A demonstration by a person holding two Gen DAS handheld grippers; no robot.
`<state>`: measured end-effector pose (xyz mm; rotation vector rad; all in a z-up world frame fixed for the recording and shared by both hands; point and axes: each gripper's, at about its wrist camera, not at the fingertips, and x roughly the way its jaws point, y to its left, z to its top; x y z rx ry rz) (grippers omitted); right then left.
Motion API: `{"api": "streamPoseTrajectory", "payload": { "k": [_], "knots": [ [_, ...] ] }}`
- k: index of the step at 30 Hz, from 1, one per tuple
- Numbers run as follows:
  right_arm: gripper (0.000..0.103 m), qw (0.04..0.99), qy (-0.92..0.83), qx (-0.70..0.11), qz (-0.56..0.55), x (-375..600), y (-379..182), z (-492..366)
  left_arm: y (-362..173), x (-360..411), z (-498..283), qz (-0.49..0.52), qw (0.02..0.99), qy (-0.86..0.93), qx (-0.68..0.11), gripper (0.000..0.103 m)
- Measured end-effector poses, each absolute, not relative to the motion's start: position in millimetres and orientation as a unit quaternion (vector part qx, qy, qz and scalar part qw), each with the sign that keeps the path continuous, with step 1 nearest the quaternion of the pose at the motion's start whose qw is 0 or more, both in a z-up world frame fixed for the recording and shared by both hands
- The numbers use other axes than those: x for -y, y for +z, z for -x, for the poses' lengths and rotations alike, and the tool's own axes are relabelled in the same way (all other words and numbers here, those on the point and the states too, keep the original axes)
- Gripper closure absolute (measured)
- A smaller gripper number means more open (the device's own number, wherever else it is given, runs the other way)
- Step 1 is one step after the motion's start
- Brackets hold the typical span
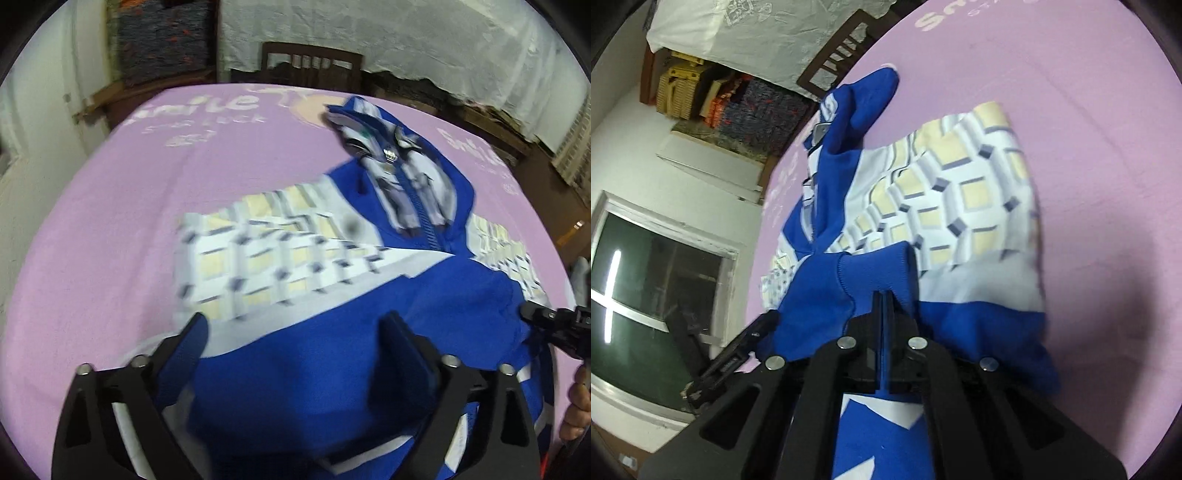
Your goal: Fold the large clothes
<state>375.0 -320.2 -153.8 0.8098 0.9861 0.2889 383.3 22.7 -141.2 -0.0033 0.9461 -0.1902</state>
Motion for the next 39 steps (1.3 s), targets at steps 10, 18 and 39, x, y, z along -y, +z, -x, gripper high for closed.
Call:
{"api": "streamPoseTrajectory", "payload": {
  "k": [10, 18, 39],
  "knots": [
    [0.064, 0.860, 0.098, -0.414, -0.282, 299, -60, -411, -130, -15, -363, -0.012, 0.895, -0.101, -0.435, 0.027],
    [0.064, 0.873, 0.056, -0.402, -0.272, 288, -57, -504, -146, -11, -374, -0.018, 0.885, -0.098, -0.455, 0.032],
    [0.096, 0.903, 0.055, -0.364, -0.222, 247, -107, -601, -148, -9, -378, -0.022, 0.885, -0.077, -0.459, 0.024]
  ]
}}
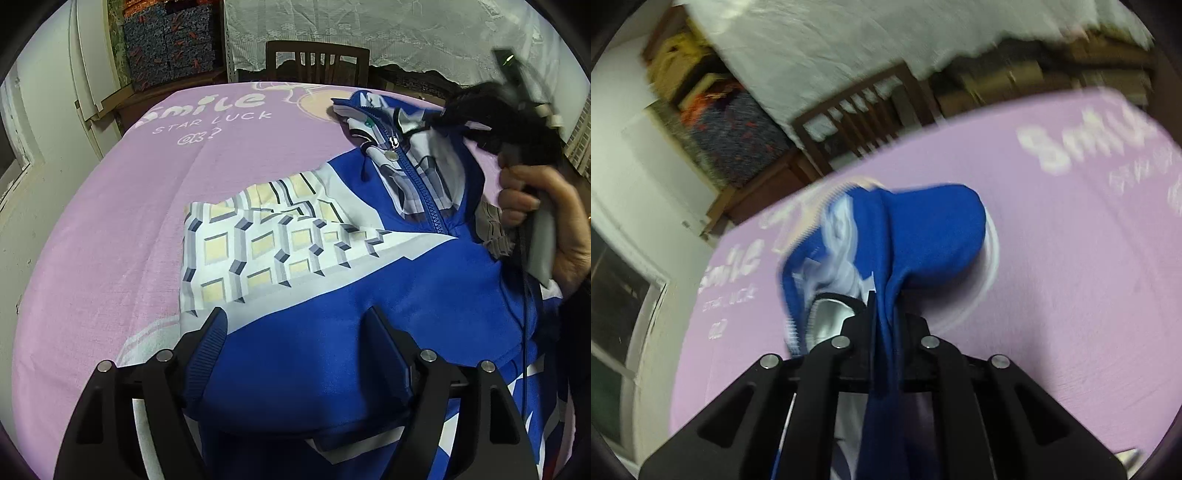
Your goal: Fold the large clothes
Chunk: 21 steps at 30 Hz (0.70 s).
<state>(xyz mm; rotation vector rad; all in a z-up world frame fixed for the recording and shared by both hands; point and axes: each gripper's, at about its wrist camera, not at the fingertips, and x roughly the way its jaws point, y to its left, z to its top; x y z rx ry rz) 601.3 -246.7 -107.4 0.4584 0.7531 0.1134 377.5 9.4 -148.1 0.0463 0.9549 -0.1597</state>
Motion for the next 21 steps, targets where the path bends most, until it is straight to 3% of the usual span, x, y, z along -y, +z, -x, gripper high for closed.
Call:
{"api": "streamPoseTrajectory", "payload": {
  "k": [6, 10, 15, 19, 20, 21],
  "knots": [
    [0.097, 0.945, 0.102, -0.302, -0.075, 206, -54, -545, -148, -14, -378, -0.014, 0.884, -0.077, -0.460, 0.025],
    [0.097, 0.952, 0.137, -0.271, 0.045, 171, -49, -472, -144, -25, -379, 0.001, 0.886, -0.062, -0.459, 0.025],
    [0.096, 0.912, 0.179, -0.348, 0.119, 158, -102, -397, -142, -37, -381, 0.016, 0.888, -0.045, -0.458, 0.025],
    [0.094, 0.895, 0.184, -0.401, 0.071, 184, -129, -365, -145, -34, -379, 0.002, 0.889, -0.035, -0.457, 0.025],
    [0.086, 0.895, 0.191, -0.401, 0.026, 199, -122, -358, -145, -33, -379, -0.001, 0.889, -0.033, -0.456, 0.025],
    [0.058, 0.894, 0.194, -0.404, -0.008, 211, -117, -355, -146, -32, -378, -0.005, 0.890, -0.031, -0.455, 0.025]
  ]
}}
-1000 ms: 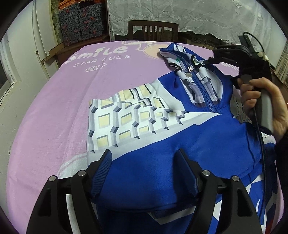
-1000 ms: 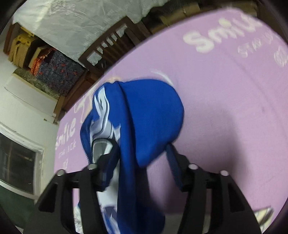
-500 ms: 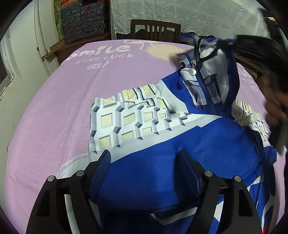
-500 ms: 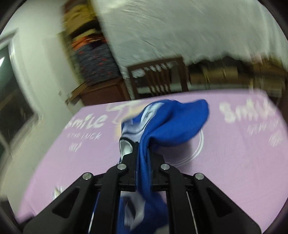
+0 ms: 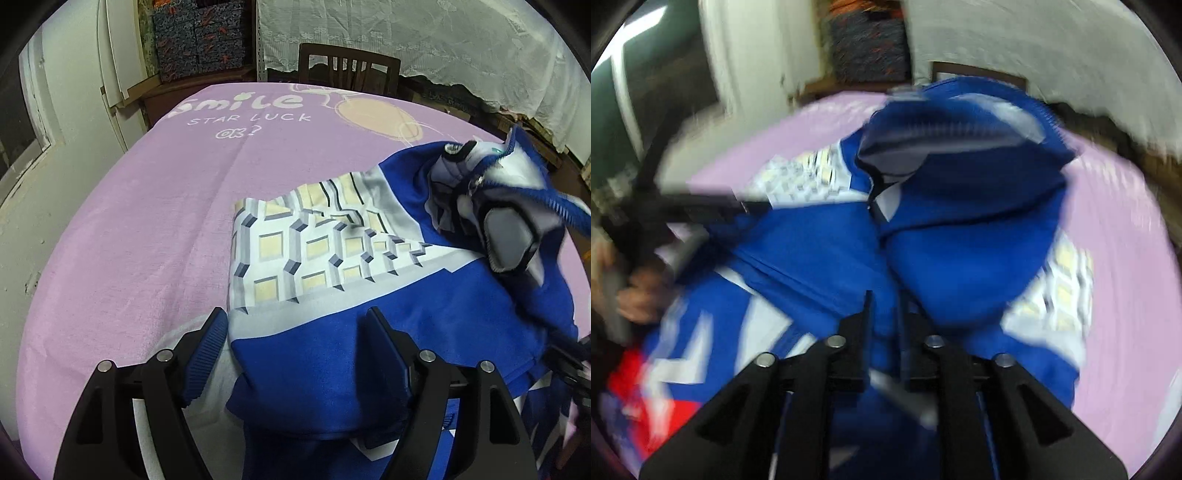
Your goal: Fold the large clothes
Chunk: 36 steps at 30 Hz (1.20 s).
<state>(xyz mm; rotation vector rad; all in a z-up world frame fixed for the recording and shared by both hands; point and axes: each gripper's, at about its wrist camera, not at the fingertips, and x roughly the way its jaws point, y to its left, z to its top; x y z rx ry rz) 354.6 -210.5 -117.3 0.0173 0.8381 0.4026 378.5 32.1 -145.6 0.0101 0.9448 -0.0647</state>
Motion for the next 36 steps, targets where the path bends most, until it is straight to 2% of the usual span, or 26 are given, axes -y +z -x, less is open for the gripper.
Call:
{"api": "streamPoseTrajectory", "payload": {
  "k": [1, 2, 8, 12, 17, 22, 25, 26, 27, 28, 29, 30, 32, 36],
  "knots": [
    [0.047, 0.892, 0.198, -0.403, -0.045, 223, -112, -350, -146, -32, -378, -0.007, 0.890, -0.030, -0.454, 0.025],
    [0.041, 0.894, 0.198, -0.394, -0.080, 235, -105, -348, -146, -31, -378, -0.009, 0.891, -0.029, -0.454, 0.025],
    [0.041, 0.879, 0.119, -0.360, -0.289, 330, -94, -382, -147, -27, -375, -0.025, 0.894, -0.021, -0.446, 0.025],
    [0.040, 0.847, 0.107, -0.383, -0.354, 359, -119, -421, -147, -23, -374, -0.031, 0.896, -0.019, -0.443, 0.025],
    [0.040, 0.828, 0.116, -0.392, -0.383, 357, -142, -461, -148, -23, -376, -0.030, 0.895, -0.022, -0.445, 0.024],
    [0.037, 0.838, 0.099, -0.401, -0.355, 344, -146, -491, -148, -26, -379, -0.021, 0.893, -0.027, -0.450, 0.023],
    [0.051, 0.840, 0.100, -0.410, -0.342, 340, -147, -500, -149, -27, -381, -0.016, 0.891, -0.029, -0.453, 0.022],
    [0.060, 0.842, 0.103, -0.411, -0.334, 337, -145, -502, -149, -28, -381, -0.015, 0.891, -0.029, -0.453, 0.022],
    [0.065, 0.842, 0.116, -0.414, -0.326, 334, -143, -504, -149, -28, -381, -0.015, 0.891, -0.029, -0.453, 0.022],
    [0.066, 0.841, 0.122, -0.417, -0.322, 331, -142, -504, -149, -27, -381, -0.015, 0.891, -0.029, -0.453, 0.022],
    [0.074, 0.846, 0.119, -0.417, -0.311, 327, -139, -503, -149, -27, -381, -0.016, 0.891, -0.029, -0.453, 0.022],
    [0.090, 0.852, 0.112, -0.416, -0.298, 324, -136, -502, -149, -28, -381, -0.016, 0.891, -0.029, -0.453, 0.022],
    [0.095, 0.865, 0.098, -0.407, -0.276, 317, -128, -497, -149, -28, -381, -0.014, 0.890, -0.031, -0.454, 0.022],
    [0.096, 0.907, 0.082, -0.357, -0.208, 298, -89, -481, -148, -33, -384, -0.002, 0.885, -0.036, -0.463, 0.022]
  ]
}}
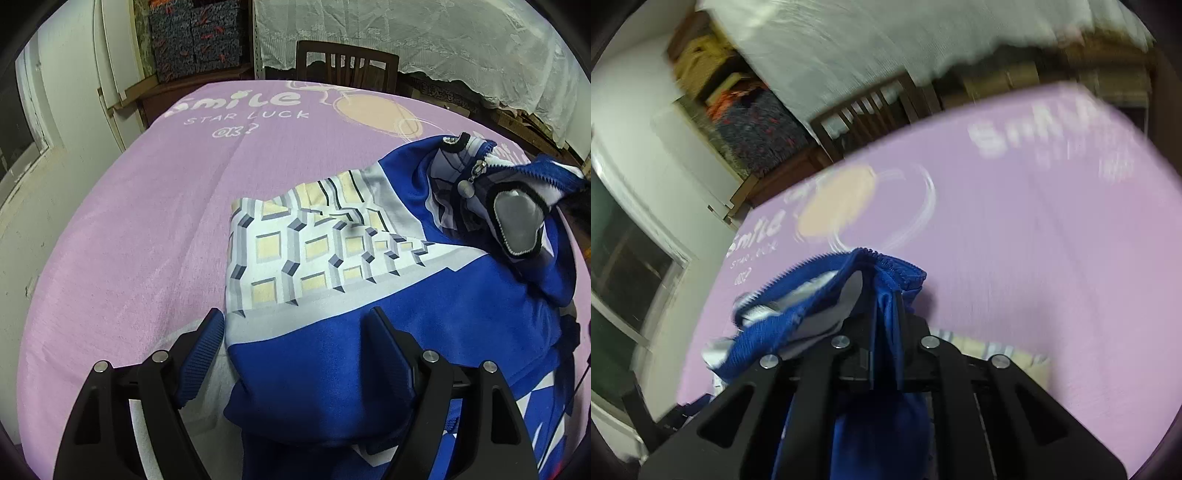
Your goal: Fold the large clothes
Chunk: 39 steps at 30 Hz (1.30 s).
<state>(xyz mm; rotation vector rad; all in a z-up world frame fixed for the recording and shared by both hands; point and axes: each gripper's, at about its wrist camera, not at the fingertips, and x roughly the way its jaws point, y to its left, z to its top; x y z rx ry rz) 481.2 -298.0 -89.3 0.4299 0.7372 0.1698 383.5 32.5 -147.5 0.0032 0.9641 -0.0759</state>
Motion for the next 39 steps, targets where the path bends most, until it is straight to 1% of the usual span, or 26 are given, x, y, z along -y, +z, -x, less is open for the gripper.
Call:
{"api": "streamPoseTrajectory", "payload": {
  "k": [3, 5, 8, 10, 13, 15, 17, 19, 21, 22, 23, 24, 25, 26, 27, 30, 32, 33, 34, 35, 36, 37, 38, 39],
  "knots": [
    [0.097, 0.935, 0.090, -0.312, -0.140, 274, -49, -460, -144, -39, -383, 0.010, 0.885, -0.034, -0.465, 0.023],
    [0.097, 0.955, 0.097, -0.273, -0.068, 247, -21, -434, -138, -47, -383, 0.019, 0.887, -0.031, -0.459, 0.023],
    [0.097, 0.964, 0.115, -0.236, 0.038, 206, -3, -389, -128, -60, -380, 0.035, 0.893, -0.024, -0.448, 0.023],
    [0.097, 0.957, 0.137, -0.219, 0.130, 169, -8, -347, -122, -69, -378, 0.045, 0.897, -0.016, -0.440, 0.023],
    [0.097, 0.919, 0.181, -0.222, 0.270, 114, -44, -288, -116, -81, -374, 0.055, 0.901, -0.002, -0.431, 0.023],
    [0.096, 0.883, 0.213, -0.246, 0.339, 89, -78, -259, -112, -85, -373, 0.059, 0.902, 0.000, -0.428, 0.023],
    [0.096, 0.866, 0.228, -0.266, 0.357, 83, -99, -241, -110, -88, -368, 0.065, 0.901, -0.003, -0.428, 0.023],
    [0.094, 0.868, 0.232, -0.283, 0.334, 90, -103, -234, -110, -88, -363, 0.069, 0.899, -0.016, -0.432, 0.023],
    [0.078, 0.885, 0.235, -0.305, 0.261, 112, -94, -236, -110, -84, -356, 0.071, 0.898, -0.035, -0.433, 0.023],
    [0.066, 0.895, 0.235, -0.316, 0.207, 129, -87, -240, -109, -80, -353, 0.070, 0.898, -0.041, -0.433, 0.023],
    [0.058, 0.902, 0.233, -0.323, 0.166, 143, -85, -244, -108, -77, -350, 0.068, 0.898, -0.050, -0.432, 0.023],
    [0.056, 0.910, 0.224, -0.333, 0.102, 165, -81, -252, -108, -72, -346, 0.068, 0.897, -0.066, -0.432, 0.023],
    [0.056, 0.913, 0.216, -0.341, 0.064, 174, -77, -255, -108, -68, -344, 0.067, 0.895, -0.079, -0.433, 0.023],
    [0.056, 0.912, 0.201, -0.356, -0.013, 200, -79, -266, -109, -64, -342, 0.068, 0.893, -0.092, -0.434, 0.023],
    [0.056, 0.908, 0.192, -0.367, -0.063, 216, -82, -273, -110, -58, -339, 0.068, 0.890, -0.108, -0.437, 0.023],
    [0.054, 0.867, 0.180, -0.406, -0.225, 261, -106, -295, -116, -39, -330, 0.051, 0.885, -0.138, -0.441, 0.023],
    [0.054, 0.844, 0.182, -0.418, -0.284, 275, -122, -301, -120, -27, -329, 0.030, 0.886, -0.138, -0.441, 0.023],
    [0.054, 0.830, 0.186, -0.425, -0.310, 279, -130, -305, -123, -21, -328, 0.018, 0.886, -0.138, -0.442, 0.025],
    [0.054, 0.824, 0.189, -0.430, -0.317, 279, -135, -306, -125, -18, -329, 0.011, 0.887, -0.138, -0.441, 0.033],
    [0.054, 0.819, 0.191, -0.437, -0.319, 277, -138, -309, -127, -14, -328, 0.002, 0.887, -0.141, -0.440, 0.045],
    [0.055, 0.816, 0.190, -0.446, -0.316, 272, -141, -310, -129, -13, -328, -0.001, 0.886, -0.144, -0.441, 0.051],
    [0.058, 0.815, 0.186, -0.451, -0.311, 269, -141, -315, -131, -10, -329, -0.005, 0.885, -0.150, -0.441, 0.062],
    [0.068, 0.815, 0.186, -0.454, -0.307, 265, -140, -320, -132, -8, -329, -0.008, 0.885, -0.153, -0.440, 0.066],
    [0.080, 0.815, 0.187, -0.457, -0.303, 262, -139, -324, -133, -6, -328, -0.013, 0.887, -0.151, -0.437, 0.071]
  ]
}}
